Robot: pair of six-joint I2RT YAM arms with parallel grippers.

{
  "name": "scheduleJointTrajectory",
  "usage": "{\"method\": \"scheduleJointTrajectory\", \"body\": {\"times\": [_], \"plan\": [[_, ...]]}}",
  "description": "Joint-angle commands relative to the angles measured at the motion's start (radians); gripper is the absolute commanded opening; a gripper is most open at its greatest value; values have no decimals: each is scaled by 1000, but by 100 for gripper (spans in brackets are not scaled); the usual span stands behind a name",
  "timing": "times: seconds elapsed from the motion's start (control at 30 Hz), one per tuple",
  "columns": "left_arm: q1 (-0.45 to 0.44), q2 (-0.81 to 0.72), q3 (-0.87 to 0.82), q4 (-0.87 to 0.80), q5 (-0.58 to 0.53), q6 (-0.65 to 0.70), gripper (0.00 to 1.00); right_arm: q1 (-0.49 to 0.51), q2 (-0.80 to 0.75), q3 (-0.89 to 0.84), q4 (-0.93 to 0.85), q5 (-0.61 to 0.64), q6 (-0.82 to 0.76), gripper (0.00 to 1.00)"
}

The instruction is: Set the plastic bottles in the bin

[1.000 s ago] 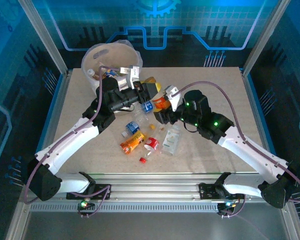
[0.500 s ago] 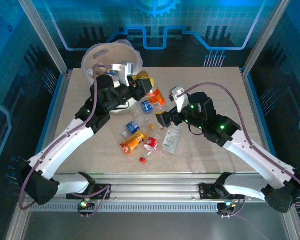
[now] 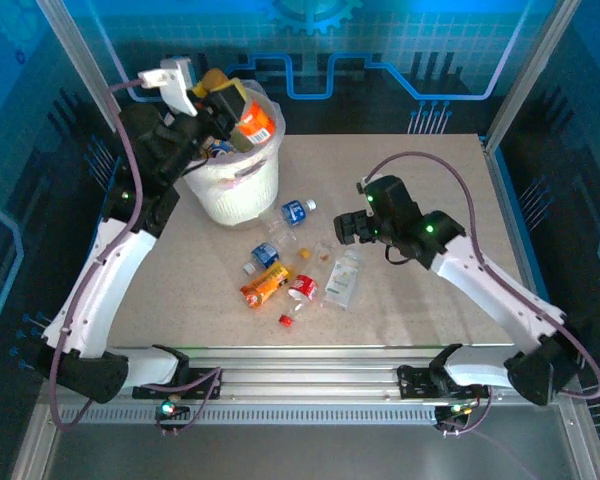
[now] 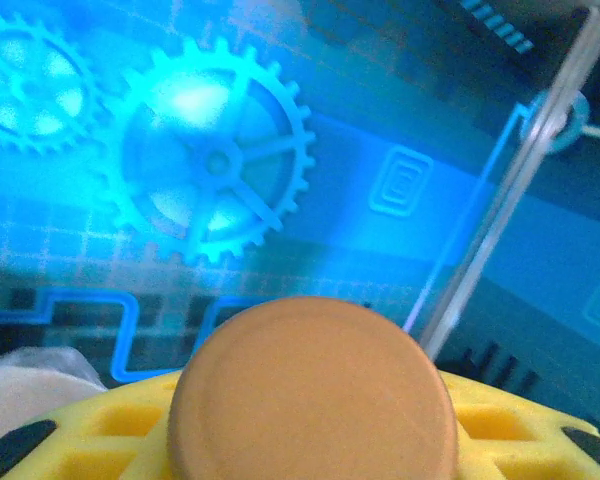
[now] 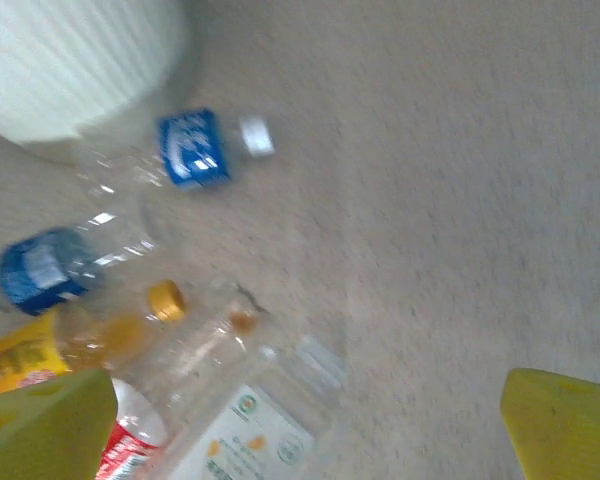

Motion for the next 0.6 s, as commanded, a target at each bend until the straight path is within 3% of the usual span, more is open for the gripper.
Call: {"method": "scheduleJointTrajectory", "body": {"times": [0.0,0.27,0.57], "plan": [[46,69,94,-34,-80,59,26,-62,70,40,-167,-22,138,100],[124,247,276,-115,-136,127,26,-93,143,14,-177,-121,252,100],[166,441,403,-171,-137,154,27,-63,164,-61,-200,-157,398,100]]}}
